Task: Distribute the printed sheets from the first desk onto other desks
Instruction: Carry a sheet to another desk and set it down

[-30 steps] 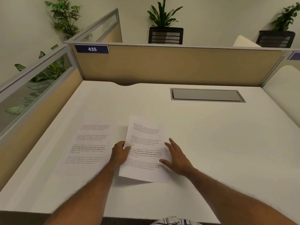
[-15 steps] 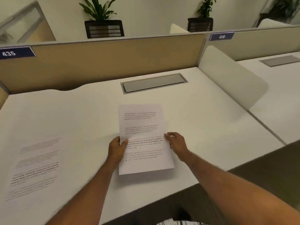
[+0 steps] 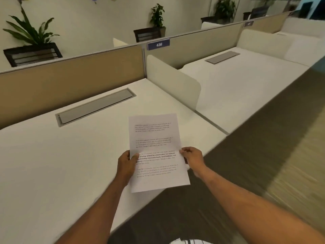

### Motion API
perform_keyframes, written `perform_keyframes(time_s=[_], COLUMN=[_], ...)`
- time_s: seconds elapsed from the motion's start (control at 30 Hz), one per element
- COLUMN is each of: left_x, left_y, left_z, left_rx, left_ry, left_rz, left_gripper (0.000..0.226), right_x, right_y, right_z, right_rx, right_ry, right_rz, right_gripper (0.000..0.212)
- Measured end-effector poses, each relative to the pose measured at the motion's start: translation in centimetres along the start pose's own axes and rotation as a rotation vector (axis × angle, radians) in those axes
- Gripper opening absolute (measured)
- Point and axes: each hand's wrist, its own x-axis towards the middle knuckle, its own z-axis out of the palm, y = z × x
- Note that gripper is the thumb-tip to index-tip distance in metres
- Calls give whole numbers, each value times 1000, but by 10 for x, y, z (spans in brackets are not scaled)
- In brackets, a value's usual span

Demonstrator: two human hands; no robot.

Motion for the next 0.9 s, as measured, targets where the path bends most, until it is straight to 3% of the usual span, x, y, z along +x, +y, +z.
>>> perform_keyframes(time_s=[0.43, 0.9], left_x=[5, 117], left_y=[67, 130], left_z=[269, 546], left_rx=[41, 102], left_ry=[-251, -465], left_rz=[26, 135], left_gripper=[21, 21], right_x=[41, 184], right_y=[0, -24], right_z=[-264, -453], right_rx=[116, 233], right_ry=[306, 584], right_rz=[-12, 18], right_gripper=[11, 14])
